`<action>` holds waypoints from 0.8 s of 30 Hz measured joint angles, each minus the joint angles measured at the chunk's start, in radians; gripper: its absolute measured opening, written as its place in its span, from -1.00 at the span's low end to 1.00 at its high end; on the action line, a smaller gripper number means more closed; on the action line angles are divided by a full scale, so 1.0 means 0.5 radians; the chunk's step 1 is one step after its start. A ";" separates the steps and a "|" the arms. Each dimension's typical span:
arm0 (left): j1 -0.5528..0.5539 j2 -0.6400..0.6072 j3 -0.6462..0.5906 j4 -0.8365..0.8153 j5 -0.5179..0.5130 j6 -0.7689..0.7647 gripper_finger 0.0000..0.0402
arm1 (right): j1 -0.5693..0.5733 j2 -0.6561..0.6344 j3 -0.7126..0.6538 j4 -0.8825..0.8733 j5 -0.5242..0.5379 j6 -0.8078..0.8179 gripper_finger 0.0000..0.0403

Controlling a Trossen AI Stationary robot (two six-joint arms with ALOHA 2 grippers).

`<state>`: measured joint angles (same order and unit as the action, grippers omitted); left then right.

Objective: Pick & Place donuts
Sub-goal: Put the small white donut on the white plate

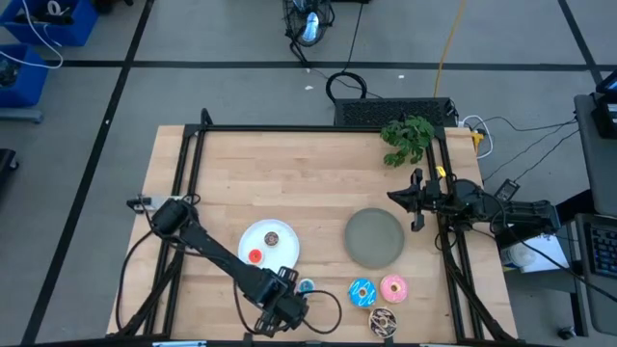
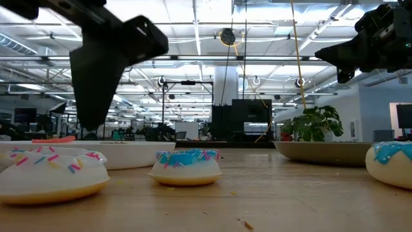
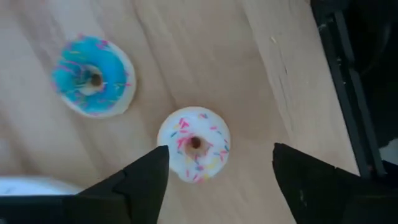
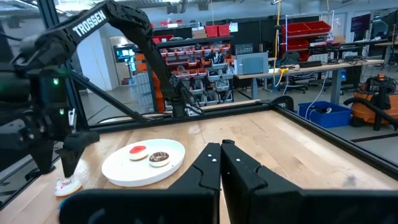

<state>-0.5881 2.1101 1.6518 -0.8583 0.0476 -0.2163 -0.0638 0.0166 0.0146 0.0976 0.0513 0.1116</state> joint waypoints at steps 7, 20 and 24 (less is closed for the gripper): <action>0.010 0.000 -0.087 0.092 -0.128 0.055 0.53 | 0.000 0.000 0.000 0.001 0.000 0.000 -1.00; 0.014 0.132 -0.110 0.217 -0.052 0.116 0.65 | 0.000 0.006 0.000 0.010 0.005 0.000 -1.00; 0.020 0.145 -0.106 0.221 -0.042 0.129 0.64 | 0.000 0.017 -0.001 0.013 0.007 0.000 -1.00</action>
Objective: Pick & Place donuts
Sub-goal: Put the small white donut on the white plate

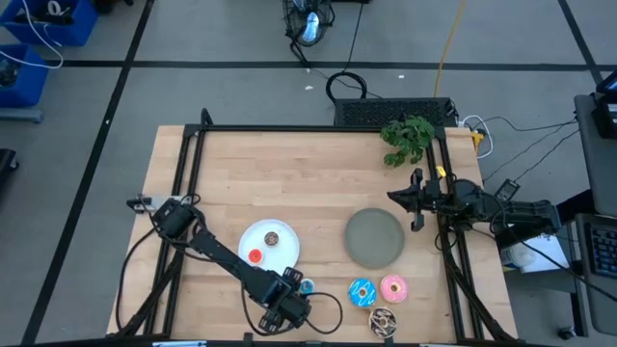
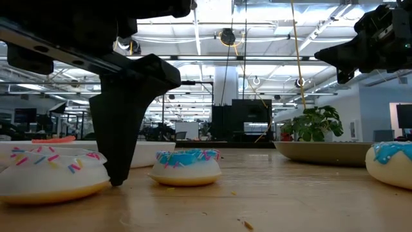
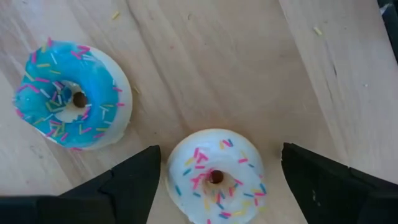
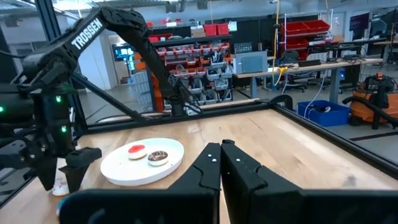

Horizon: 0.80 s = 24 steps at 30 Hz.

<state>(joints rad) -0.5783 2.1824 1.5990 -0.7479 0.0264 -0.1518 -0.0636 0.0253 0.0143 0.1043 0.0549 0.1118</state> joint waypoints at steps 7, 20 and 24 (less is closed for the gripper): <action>0.004 0.002 -0.001 -0.036 0.003 -0.015 0.31 | -0.001 0.002 0.001 -0.005 0.000 0.000 -1.00; 0.029 -0.026 0.092 -0.209 0.051 -0.131 -0.33 | 0.000 0.002 0.000 -0.004 0.000 0.000 -1.00; 0.034 -0.036 0.309 -0.466 0.021 -0.138 -0.29 | -0.001 0.004 0.001 0.001 0.000 0.000 -1.00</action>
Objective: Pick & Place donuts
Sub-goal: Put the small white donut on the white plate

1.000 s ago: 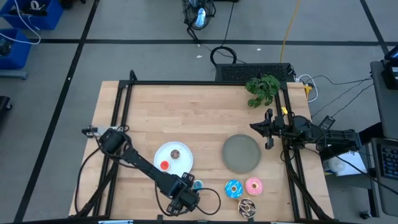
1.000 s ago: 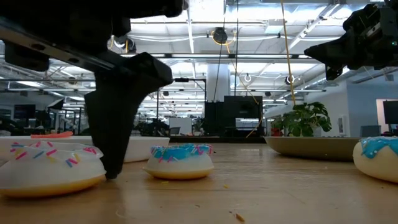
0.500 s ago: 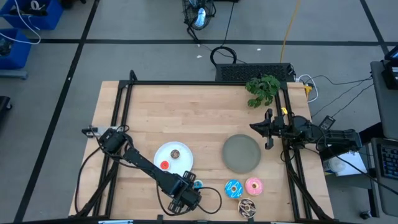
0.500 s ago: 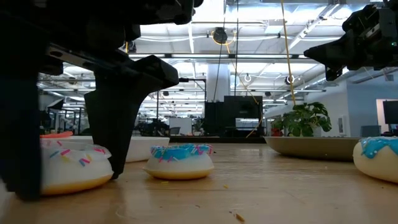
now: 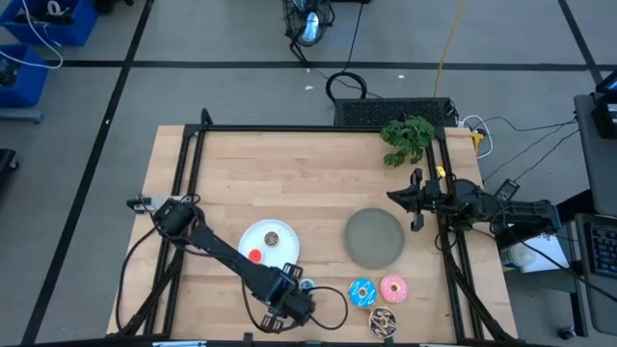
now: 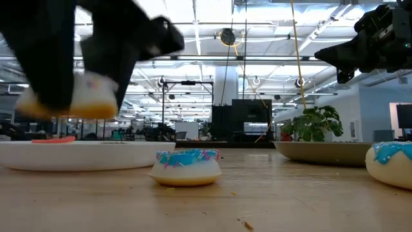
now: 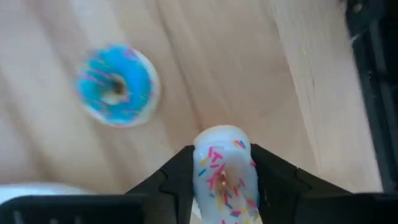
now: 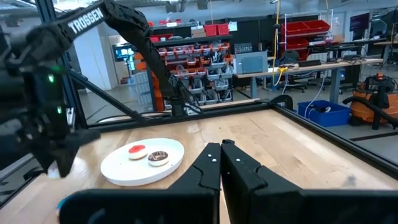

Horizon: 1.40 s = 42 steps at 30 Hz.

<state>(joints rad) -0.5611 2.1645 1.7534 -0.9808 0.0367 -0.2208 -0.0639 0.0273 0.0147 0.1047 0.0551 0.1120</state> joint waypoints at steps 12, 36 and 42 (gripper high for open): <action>0.050 -0.006 0.880 -0.892 -0.119 -0.162 -0.14 | 0.001 0.000 0.000 -0.002 -0.001 0.000 -1.00; 0.285 -0.222 0.910 -1.115 -0.345 0.081 -0.26 | 0.000 0.001 0.000 -0.010 -0.011 0.000 -1.00; 0.453 -0.387 0.494 -0.862 -0.327 0.183 -0.26 | 0.000 0.001 0.000 -0.011 -0.011 0.000 -1.00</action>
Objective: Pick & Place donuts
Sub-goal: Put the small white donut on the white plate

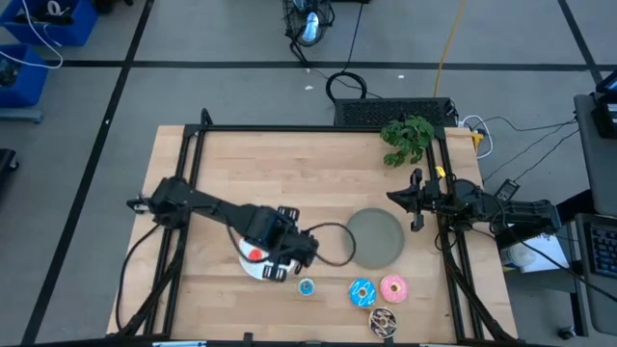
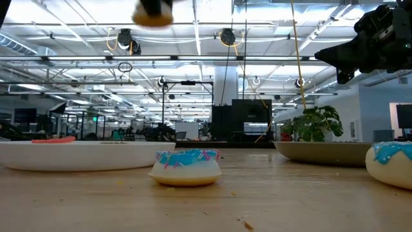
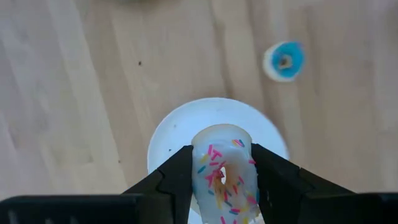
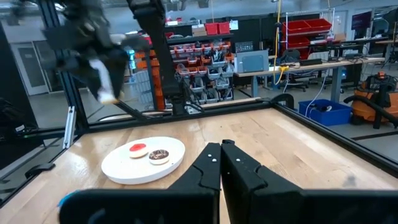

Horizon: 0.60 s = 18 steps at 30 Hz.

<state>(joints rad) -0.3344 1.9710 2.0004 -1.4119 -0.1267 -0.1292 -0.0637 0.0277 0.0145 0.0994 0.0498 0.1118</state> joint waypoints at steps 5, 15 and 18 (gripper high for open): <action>0.143 -0.159 -0.559 0.481 0.180 0.082 -0.25 | 0.000 0.000 0.000 0.001 0.001 0.000 -1.00; 0.168 -0.178 -1.144 0.951 0.303 0.023 -0.25 | 0.000 0.000 0.000 0.002 0.001 0.000 -1.00; 0.158 -0.178 -1.190 1.088 0.315 -0.011 -0.26 | 0.000 0.000 0.000 0.009 0.001 0.000 -1.00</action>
<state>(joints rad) -0.2554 1.8820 1.4054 -0.8677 0.0306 -0.1346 -0.0637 0.0277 0.0144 0.1038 0.0505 0.1116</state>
